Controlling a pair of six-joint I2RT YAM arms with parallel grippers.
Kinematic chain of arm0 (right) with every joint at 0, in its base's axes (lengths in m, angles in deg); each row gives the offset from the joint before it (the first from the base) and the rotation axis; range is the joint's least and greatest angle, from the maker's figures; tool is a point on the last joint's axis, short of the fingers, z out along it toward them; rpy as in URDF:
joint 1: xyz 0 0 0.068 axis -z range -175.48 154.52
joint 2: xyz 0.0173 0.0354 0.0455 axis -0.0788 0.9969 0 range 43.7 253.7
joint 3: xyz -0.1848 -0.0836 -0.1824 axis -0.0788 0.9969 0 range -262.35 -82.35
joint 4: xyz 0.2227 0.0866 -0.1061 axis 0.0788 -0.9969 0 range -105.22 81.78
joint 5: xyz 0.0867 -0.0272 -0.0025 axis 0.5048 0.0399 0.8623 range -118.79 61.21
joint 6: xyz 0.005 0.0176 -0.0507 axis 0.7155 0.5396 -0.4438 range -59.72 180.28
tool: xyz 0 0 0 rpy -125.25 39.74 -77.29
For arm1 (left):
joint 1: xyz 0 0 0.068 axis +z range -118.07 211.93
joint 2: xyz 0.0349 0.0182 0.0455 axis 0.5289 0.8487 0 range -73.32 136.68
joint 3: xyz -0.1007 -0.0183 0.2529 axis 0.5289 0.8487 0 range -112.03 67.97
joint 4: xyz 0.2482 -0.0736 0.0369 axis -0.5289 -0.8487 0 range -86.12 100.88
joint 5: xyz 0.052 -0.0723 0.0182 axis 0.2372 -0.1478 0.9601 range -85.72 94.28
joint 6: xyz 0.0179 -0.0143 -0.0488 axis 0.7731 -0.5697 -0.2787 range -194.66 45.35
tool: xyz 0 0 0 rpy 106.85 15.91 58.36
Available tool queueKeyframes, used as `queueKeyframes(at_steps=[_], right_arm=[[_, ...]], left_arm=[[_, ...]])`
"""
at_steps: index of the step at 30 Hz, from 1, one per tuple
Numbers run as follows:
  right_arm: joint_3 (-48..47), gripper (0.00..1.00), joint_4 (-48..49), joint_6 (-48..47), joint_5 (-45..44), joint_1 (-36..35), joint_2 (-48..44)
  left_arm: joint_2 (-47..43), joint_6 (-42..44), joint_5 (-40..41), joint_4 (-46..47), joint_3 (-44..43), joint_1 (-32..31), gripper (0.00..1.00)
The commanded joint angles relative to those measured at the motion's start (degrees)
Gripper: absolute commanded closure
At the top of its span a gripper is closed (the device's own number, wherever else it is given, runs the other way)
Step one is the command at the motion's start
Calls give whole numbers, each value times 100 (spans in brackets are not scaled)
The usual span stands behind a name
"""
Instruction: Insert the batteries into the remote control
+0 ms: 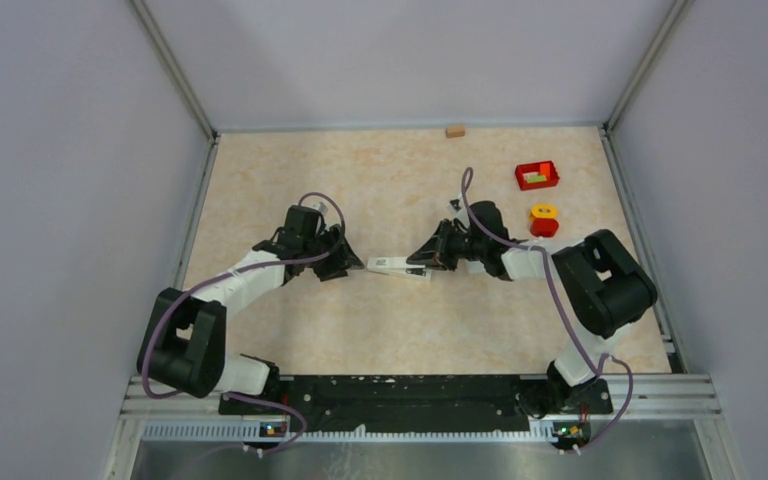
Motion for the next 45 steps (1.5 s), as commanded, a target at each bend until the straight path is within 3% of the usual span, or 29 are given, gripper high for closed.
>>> queueKeyframes(at_steps=[1,6,34,45], right_arm=[[204,100,911,351,218,85,-219],[325,100,1466,670,390,93,-241],[228,100,66,37,-365,145,-157],[359,100,401,448,-417,160,3]], left_arm=[[8,-19,-78,240,-2,13,49],[1,-20,-78,240,-4,13,49],[96,-12,-105,232,-56,13,52],[77,-21,-105,240,-39,13,51]])
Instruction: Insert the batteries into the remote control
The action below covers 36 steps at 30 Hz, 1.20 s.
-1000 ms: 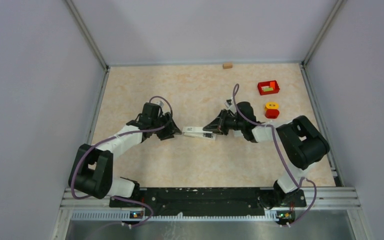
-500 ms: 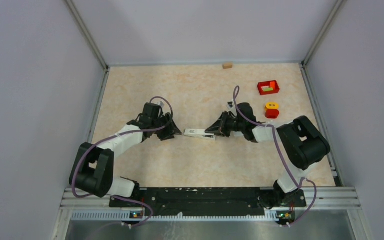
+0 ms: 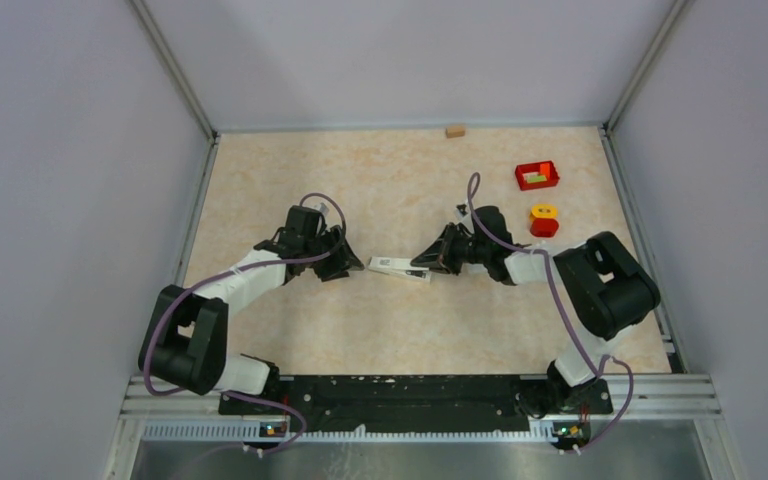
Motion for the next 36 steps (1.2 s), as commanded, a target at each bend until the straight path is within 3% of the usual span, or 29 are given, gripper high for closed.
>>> queueKeyframes(at_steps=[1,17,36], right_arm=[[49,100,324,273,-139,85,102],[232,100,899,646,105,89,-45],[277,100,-400,349,-720,88,-17]], left_arm=[[-9,-24,-63,205,-32,15,51],[-46,-40,-63,212,-10,13,51],[32,-51,-68,267,-49,13,48]])
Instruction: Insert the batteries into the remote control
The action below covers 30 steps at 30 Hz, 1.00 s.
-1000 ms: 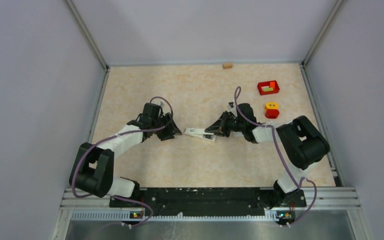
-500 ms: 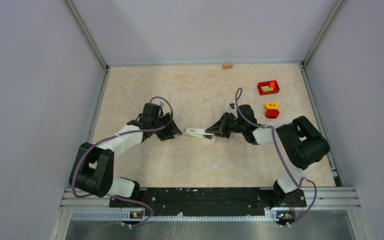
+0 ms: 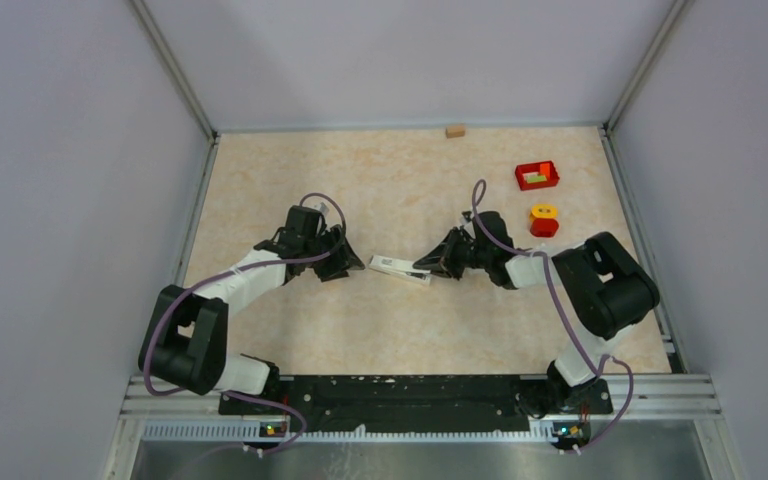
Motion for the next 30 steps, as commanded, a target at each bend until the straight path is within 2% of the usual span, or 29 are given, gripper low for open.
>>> queueKeyframes(at_steps=[1,8,18,30], right_arm=[[61,100,-596,-218,-475,80,-56],[110,100,-911,-213,-692,58,-353],[-82,100,-939,-142,-837,-239,-1],[197,100,-1395,-324,-1285,-237,-402]], left_arm=[[38,-41,-62,263,-60,13,48],[102,-38,-35,306,-118,10,48],[106,-39,-30,326,-154,5,47],[309,-112,-129,536,-236,-20,46]])
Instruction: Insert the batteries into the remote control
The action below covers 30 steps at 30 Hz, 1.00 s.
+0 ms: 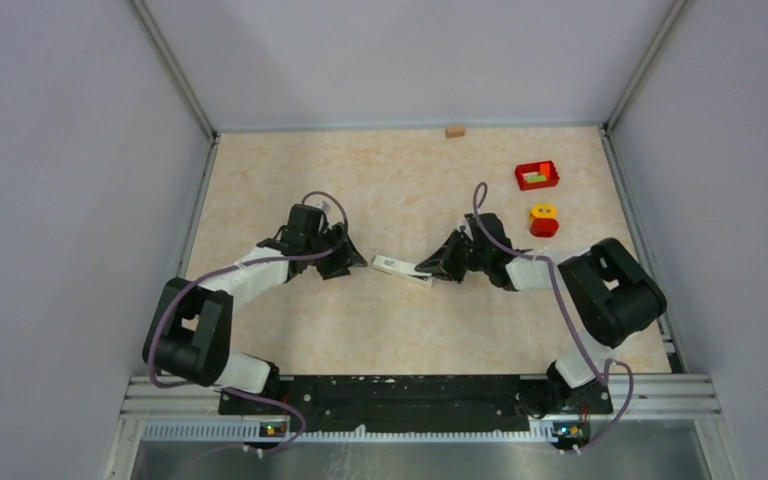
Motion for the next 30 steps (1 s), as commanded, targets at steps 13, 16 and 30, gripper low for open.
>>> queueKeyframes(at_steps=[13,16,30], right_arm=[[352,100,-815,-281,-809,-39,-255],[379,100,-794,-273,-817,-40,-263],[421,100,-731,-223,-792,-39,-302]], left_arm=[[664,-106,-130,604,-579,-206,43],[868,-112,-180,729,-684,-272,42],[1600,328,7,629,-1015,-633,56]])
